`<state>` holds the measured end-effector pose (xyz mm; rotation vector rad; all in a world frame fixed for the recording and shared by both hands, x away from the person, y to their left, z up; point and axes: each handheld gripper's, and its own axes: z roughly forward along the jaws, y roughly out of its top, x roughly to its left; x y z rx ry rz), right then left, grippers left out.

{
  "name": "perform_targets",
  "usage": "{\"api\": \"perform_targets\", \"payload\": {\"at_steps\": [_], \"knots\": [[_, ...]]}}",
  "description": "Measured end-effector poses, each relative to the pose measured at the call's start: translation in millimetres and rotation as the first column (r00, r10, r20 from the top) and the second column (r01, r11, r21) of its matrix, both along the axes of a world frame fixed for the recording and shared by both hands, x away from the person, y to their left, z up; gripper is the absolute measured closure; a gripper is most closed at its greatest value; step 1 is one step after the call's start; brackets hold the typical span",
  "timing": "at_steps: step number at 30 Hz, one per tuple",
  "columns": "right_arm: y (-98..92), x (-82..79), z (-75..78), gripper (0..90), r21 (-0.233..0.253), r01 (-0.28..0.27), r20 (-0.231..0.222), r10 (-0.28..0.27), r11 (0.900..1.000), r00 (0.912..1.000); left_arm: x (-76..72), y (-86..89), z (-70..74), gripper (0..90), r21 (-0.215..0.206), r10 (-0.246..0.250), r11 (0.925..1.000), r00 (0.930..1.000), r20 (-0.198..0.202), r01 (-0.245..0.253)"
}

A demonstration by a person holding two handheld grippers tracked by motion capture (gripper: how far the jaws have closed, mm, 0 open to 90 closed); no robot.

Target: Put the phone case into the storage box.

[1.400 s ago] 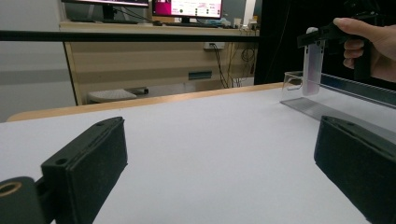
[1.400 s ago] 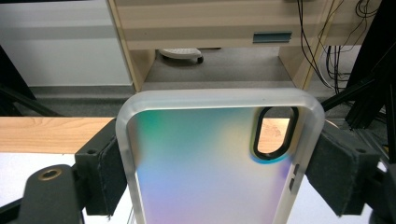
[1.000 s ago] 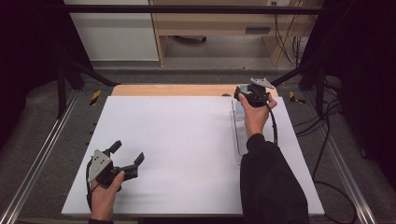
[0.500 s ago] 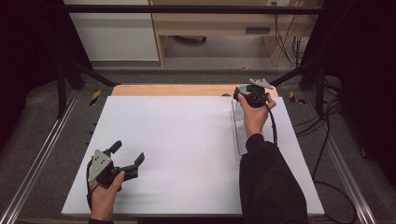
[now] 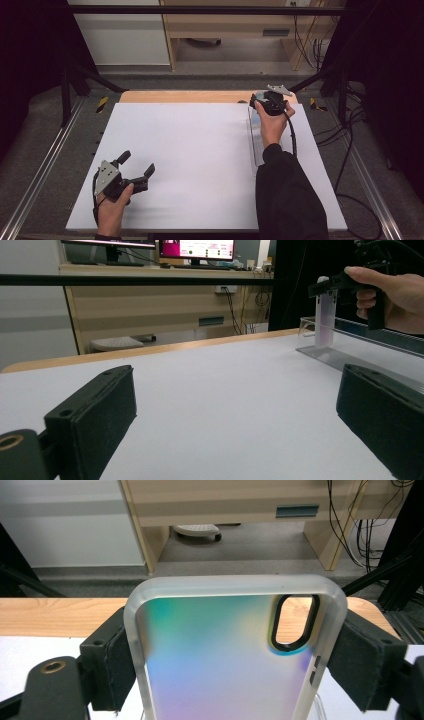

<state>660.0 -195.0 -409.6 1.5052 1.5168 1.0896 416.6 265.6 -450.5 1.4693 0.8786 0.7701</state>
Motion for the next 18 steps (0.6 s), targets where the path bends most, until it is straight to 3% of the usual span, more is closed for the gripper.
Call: {"api": "perform_targets", "payload": {"at_steps": [18], "knots": [[-0.8, 0.6, -3.1, 17.6, -0.004, 0.006, -0.004, -0.006, 1.0, 1.0, 0.1, -1.2, -0.3, 2.0, 0.006, -0.006, 1.0, 1.0, 0.0, 0.006]]}}
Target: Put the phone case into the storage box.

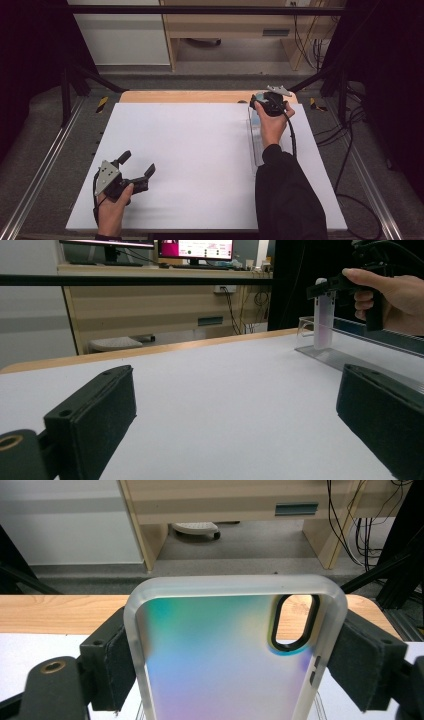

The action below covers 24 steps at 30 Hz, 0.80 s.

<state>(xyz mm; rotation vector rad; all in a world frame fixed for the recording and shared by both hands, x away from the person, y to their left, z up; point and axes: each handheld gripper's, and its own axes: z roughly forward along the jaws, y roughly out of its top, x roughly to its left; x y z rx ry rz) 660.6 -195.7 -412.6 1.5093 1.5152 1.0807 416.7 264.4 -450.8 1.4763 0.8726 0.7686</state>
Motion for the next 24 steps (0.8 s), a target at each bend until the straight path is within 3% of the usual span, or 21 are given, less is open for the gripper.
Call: {"api": "perform_targets", "payload": {"at_steps": [24], "knots": [[4.8, 4.8, -5.1, 17.5, -0.019, 0.021, 0.008, -0.021, 1.0, 0.9997, -0.5, -0.7, 0.4, 2.0, -0.003, 0.003, 1.0, 1.0, 0.006, -0.003]]}}
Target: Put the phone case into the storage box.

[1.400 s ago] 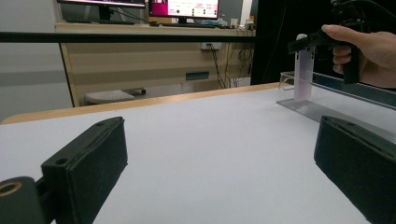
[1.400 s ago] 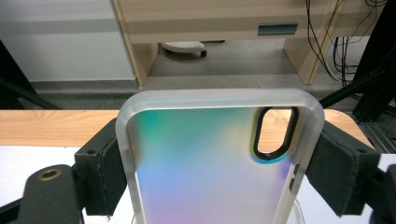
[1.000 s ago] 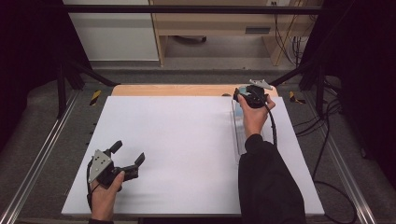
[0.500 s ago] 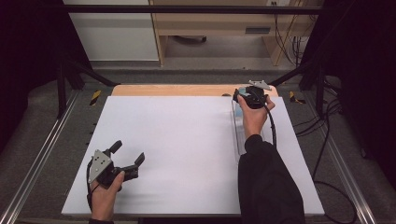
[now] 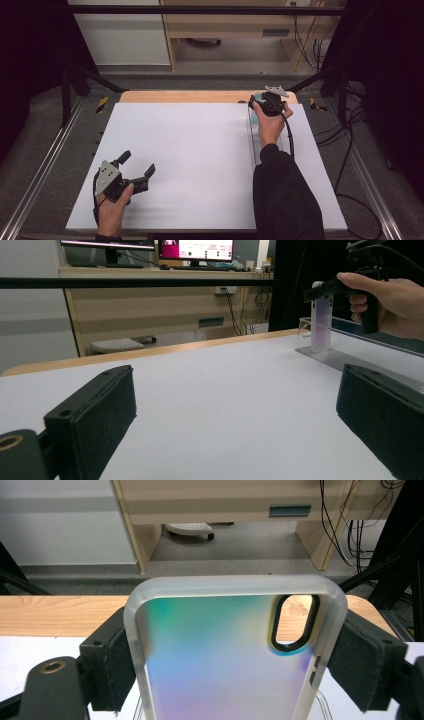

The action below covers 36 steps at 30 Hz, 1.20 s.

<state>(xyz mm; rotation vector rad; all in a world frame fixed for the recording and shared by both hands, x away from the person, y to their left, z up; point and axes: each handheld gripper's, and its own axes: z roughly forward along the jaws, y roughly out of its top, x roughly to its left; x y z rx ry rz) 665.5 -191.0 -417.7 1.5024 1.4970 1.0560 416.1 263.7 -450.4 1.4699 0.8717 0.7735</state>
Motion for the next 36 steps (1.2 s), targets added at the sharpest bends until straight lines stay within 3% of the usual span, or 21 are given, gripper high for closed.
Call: {"api": "perform_targets", "payload": {"at_steps": [36], "knots": [[0.2, 1.7, -1.0, 17.3, 0.011, 0.0, 0.008, 0.0, 1.0, 1.0, 0.2, -2.7, -0.4, 2.0, 0.018, -0.009, 0.9998, 1.0, -0.003, 0.009]]}}
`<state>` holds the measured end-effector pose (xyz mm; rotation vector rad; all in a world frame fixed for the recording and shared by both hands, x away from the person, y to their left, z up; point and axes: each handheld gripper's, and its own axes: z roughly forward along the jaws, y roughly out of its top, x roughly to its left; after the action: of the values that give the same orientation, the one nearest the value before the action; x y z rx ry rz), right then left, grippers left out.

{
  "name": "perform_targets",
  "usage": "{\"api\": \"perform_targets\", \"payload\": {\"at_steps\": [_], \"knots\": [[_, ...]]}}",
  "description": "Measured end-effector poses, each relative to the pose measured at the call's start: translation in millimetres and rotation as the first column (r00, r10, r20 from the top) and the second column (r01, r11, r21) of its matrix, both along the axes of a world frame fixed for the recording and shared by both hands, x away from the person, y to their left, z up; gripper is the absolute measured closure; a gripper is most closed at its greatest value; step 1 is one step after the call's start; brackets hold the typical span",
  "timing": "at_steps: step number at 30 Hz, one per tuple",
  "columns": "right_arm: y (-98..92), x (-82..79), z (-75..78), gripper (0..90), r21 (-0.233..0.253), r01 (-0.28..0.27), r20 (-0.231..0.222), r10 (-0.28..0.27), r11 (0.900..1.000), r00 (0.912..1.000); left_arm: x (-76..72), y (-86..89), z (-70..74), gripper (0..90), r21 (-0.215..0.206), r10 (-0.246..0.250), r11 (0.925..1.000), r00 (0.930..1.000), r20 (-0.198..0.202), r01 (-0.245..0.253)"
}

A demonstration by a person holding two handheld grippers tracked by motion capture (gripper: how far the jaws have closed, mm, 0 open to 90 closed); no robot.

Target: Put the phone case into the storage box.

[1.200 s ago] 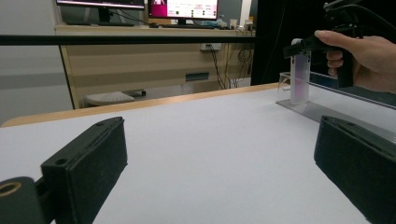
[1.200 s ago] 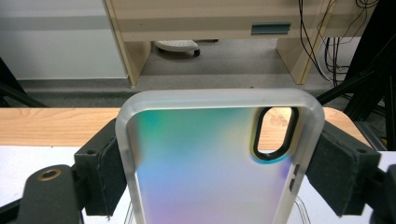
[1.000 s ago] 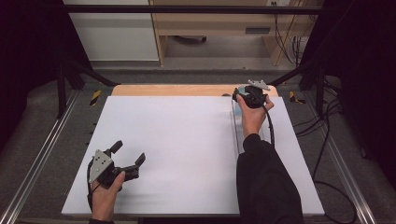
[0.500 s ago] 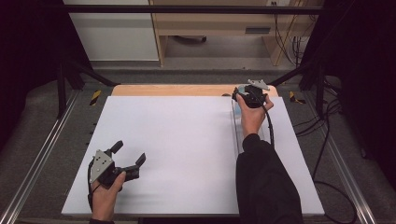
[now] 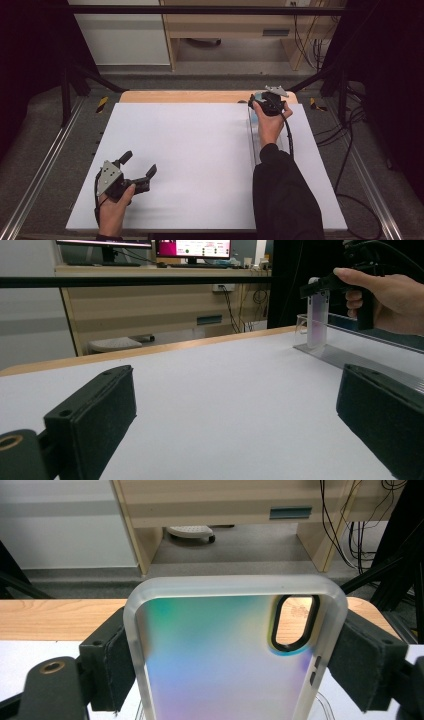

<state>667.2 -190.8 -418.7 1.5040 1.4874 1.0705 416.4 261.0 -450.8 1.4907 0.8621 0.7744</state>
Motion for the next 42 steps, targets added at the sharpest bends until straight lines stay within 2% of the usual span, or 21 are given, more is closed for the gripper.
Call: {"api": "perform_targets", "payload": {"at_steps": [9, 12, 20, 23, 27, 42], "knots": [[-1.4, 0.6, 0.0, 17.1, 0.014, -0.005, -0.003, 0.005, 1.0, 1.0, 0.1, -0.3, -0.1, 2.0, -0.001, -0.001, 1.0, 1.0, -0.001, 0.001], [-2.1, 1.5, -0.3, 16.8, 0.01, -0.028, -0.007, 0.028, 1.0, 0.9996, 0.0, -0.5, -0.1, 2.0, 0.002, -0.002, 1.0, 1.0, -0.001, 0.002], [-1.9, 1.8, -1.4, 13.8, 0.014, -0.046, -0.009, 0.046, 0.999, 0.9989, 0.1, -1.1, -0.4, 2.1, 0.007, -0.002, 1.0, 1.0, -0.002, 0.002], [-1.7, 1.2, -0.8, 12.2, 0.003, -0.032, 0.0, 0.032, 0.999, 0.9995, 0.1, -1.0, -0.3, 2.0, 0.008, -0.001, 1.0, 1.0, -0.002, 0.001], [-0.2, 0.5, 0.7, 11.0, 0.0, -0.039, 0.009, 0.039, 0.999, 0.9992, 0.1, -1.2, -0.3, 2.0, 0.008, -0.001, 1.0, 1.0, -0.001, 0.001], [-1.0, -2.6, 6.8, 10.7, 0.015, -0.051, 0.043, 0.05, 0.999, 0.9978, 0.0, -1.8, -0.2, 2.1, 0.012, -0.002, 0.9999, 1.0, -0.001, 0.002]]}}
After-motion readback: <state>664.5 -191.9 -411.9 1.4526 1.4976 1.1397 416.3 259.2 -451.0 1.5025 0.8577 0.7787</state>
